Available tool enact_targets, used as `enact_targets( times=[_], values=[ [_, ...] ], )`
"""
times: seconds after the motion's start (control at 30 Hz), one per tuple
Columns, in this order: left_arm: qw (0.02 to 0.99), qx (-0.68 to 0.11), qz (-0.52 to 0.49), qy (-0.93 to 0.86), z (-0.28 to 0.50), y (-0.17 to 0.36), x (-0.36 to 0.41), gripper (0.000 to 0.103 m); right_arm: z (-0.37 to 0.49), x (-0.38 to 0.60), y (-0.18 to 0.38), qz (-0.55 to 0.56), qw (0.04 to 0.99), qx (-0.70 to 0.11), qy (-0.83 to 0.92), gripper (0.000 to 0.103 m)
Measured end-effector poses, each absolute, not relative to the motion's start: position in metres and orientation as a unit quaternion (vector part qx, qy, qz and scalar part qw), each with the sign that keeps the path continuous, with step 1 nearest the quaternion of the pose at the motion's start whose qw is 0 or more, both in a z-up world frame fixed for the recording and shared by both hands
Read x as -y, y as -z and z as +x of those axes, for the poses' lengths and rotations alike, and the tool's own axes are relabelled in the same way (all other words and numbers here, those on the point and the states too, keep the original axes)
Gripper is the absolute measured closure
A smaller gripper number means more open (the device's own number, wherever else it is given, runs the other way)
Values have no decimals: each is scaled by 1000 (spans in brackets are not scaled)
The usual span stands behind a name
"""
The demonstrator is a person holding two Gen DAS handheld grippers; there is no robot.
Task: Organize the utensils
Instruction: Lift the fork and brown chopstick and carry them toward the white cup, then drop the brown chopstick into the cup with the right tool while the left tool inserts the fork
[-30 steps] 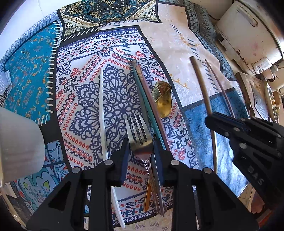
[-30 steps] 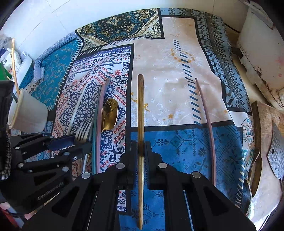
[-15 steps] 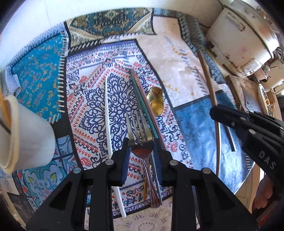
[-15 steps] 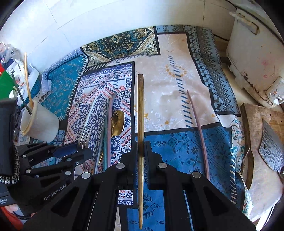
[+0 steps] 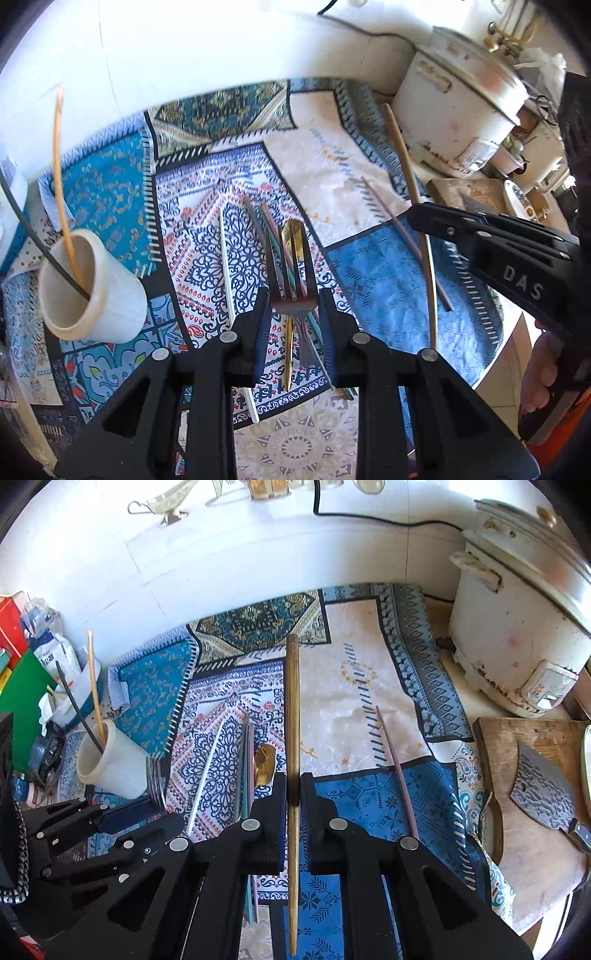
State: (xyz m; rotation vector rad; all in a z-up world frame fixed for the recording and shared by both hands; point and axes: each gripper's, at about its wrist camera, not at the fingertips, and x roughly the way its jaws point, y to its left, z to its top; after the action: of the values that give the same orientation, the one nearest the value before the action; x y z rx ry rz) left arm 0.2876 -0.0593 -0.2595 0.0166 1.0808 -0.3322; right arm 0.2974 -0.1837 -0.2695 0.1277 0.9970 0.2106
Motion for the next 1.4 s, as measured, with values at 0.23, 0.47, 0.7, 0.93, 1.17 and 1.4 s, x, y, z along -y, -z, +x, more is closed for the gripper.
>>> enact_targets(
  times=[0.23, 0.47, 0.7, 0.93, 1.17, 1.4],
  values=[
    [863, -477, 2, 166, 274, 230, 55, 79, 291, 177, 247, 63, 884, -452, -104, 96],
    [882, -443, -5, 157, 264, 204, 40, 79, 292, 161, 227, 59, 894, -427, -122, 96],
    [901, -415, -24, 124, 252, 178, 6, 79, 295, 133, 207, 49, 902, -400, -155, 96],
    [921, -380, -42, 79, 239, 153, -37, 79, 300, 93, 183, 36, 908, -369, -197, 96],
    [934, -352, -52, 30, 234, 135, -80, 79, 312, 49, 166, 29, 908, -345, -234, 96],
    [935, -349, -67, -5, 244, 136, -115, 79, 331, 9, 166, 30, 907, -326, -264, 96]
  ],
)
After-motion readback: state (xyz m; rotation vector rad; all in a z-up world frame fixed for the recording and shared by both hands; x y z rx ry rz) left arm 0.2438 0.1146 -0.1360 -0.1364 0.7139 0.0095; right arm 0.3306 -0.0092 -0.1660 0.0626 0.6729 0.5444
